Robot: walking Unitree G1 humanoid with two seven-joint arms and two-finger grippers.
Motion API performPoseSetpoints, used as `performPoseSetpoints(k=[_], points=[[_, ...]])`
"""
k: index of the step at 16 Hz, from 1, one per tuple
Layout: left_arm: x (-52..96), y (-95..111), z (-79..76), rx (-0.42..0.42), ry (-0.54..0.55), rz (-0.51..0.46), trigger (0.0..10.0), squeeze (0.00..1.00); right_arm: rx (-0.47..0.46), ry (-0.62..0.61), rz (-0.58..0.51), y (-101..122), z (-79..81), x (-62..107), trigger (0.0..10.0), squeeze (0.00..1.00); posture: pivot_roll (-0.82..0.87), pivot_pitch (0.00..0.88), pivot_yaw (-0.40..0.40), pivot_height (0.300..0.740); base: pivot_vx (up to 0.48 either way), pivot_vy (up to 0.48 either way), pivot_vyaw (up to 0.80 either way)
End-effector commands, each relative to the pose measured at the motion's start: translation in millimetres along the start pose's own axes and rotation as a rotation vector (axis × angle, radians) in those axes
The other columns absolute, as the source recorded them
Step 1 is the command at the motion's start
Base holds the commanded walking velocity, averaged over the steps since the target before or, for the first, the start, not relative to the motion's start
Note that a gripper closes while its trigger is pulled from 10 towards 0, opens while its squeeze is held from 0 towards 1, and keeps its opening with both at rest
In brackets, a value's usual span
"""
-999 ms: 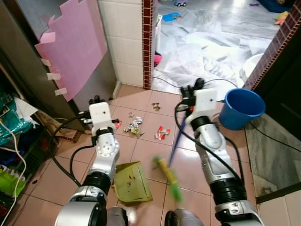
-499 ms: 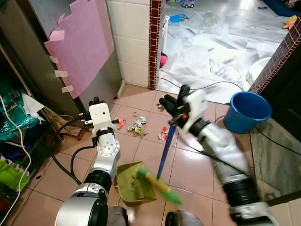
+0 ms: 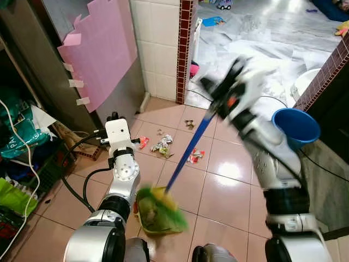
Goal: Sweep floor
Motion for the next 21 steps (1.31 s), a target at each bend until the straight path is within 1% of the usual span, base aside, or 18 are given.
performPoseSetpoints(k=[1,2,4,5,7,8,10,11,12,14,16,17,18,19,20,21], points=[[6.4,-15,-7.4,-0.002,-0.051,0.086,10.0,0.0,0.122,-0.053,-0.096,25,-8.7,-3.7,10.0,0.0,-0.08,0.052,0.018,0.74,0.0,0.0,0.0],[6.8,-15,-9.3,0.008,-0.067,0.094,10.0,0.0,0.135,-0.073,-0.105,28,-11.1,-4.2,10.0,0.0,-0.08,0.052,0.018,0.74,0.0,0.0,0.0],[7.8,-17,-17.3,0.025,-0.133,0.123,10.0,0.0,0.225,-0.132,-0.122,32,-17.9,-3.5,10.0,0.0,-0.08,0.052,0.022,0.74,0.0,0.0,0.0],[10.0,-18,-27.8,0.038,-0.223,0.138,10.0,0.0,0.256,-0.159,-0.112,28,-20.9,-1.0,10.0,0.0,-0.09,0.053,0.024,0.74,0.0,0.0,0.0],[13.9,-17,-40.7,0.079,-0.352,0.155,10.0,0.0,0.309,-0.19,-0.091,19,-22.8,2.6,10.0,0.0,-0.09,0.054,0.028,0.74,0.0,0.0,0.0],[17.2,-17,-48.0,0.095,-0.43,0.165,10.0,0.0,0.342,-0.235,-0.052,8,-27.1,7.8,10.0,0.0,-0.09,0.054,0.028,0.74,0.0,0.0,0.0],[21.7,-17,-54.2,0.109,-0.537,0.179,10.0,0.0,0.411,-0.291,0.01,-7,-32.8,14.1,10.0,0.0,-0.09,0.058,0.032,0.74,0.0,0.0,0.0],[22.3,-18,-53.7,0.096,-0.562,0.183,10.0,0.0,0.427,-0.313,0.028,-11,-34.8,16.2,10.0,0.0,-0.08,0.06,0.036,0.74,0.0,0.0,0.0],[22.5,-19,-50.7,0.079,-0.578,0.185,10.0,0.0,0.447,-0.327,0.041,-14,-35.7,18.0,10.0,0.0,-0.08,0.061,0.042,0.74,0.0,0.0,0.0],[20.6,-18,-45.6,0.071,-0.575,0.176,10.0,0.0,0.447,-0.337,0.042,-17,-36.0,19.2,10.0,0.0,-0.08,0.062,0.044,0.74,0.0,0.0,0.0],[18.3,-13,-42.0,0.09,-0.578,0.159,10.0,0.0,0.443,-0.342,0.044,-19,-35.7,20.0,10.0,0.0,-0.08,0.063,0.044,0.74,0.0,0.0,0.0],[18.4,-11,-41.6,0.116,-0.58,0.161,10.0,0.0,0.448,-0.347,0.049,-22,-36.1,20.5,10.0,0.0,-0.08,0.063,0.044,0.74,0.0,0.0,0.0],[18.0,-10,-40.6,0.138,-0.568,0.165,10.0,0.0,0.467,-0.379,0.077,-26,-39.9,22.4,10.0,0.0,-0.08,0.061,0.044,0.74,0.0,0.0,0.0],[18.2,-7,-39.5,0.162,-0.564,0.16,10.0,0.0,0.48,-0.441,0.097,-29,-45.6,26.2,10.0,0.0,-0.08,0.061,0.044,0.74,0.0,0.0,0.0],[18.9,-6,-39.0,0.179,-0.567,0.158,10.0,0.0,0.481,-0.471,0.107,-31,-48.1,28.7,10.0,0.0,-0.08,0.057,0.047,0.74,0.0,0.0,0.0],[17.0,-1,-30.8,0.176,-0.509,0.119,10.0,0.0,0.479,-0.507,0.108,-34,-48.8,35.5,10.0,0.0,-0.08,0.045,0.052,0.74,0.0,0.0,0.0]])
Point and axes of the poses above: a point about 5 cm out from each wrist's last joint towards the gripper, its own x axis pointing back from the gripper into the wrist, its own y axis along the axis of the wrist's last joint, z = x × y, the point moved 2 cm from there along -x, pointing out of the wrist towards the gripper, and after that the axes turned 2 degrees about x, right-handed, at the moved point
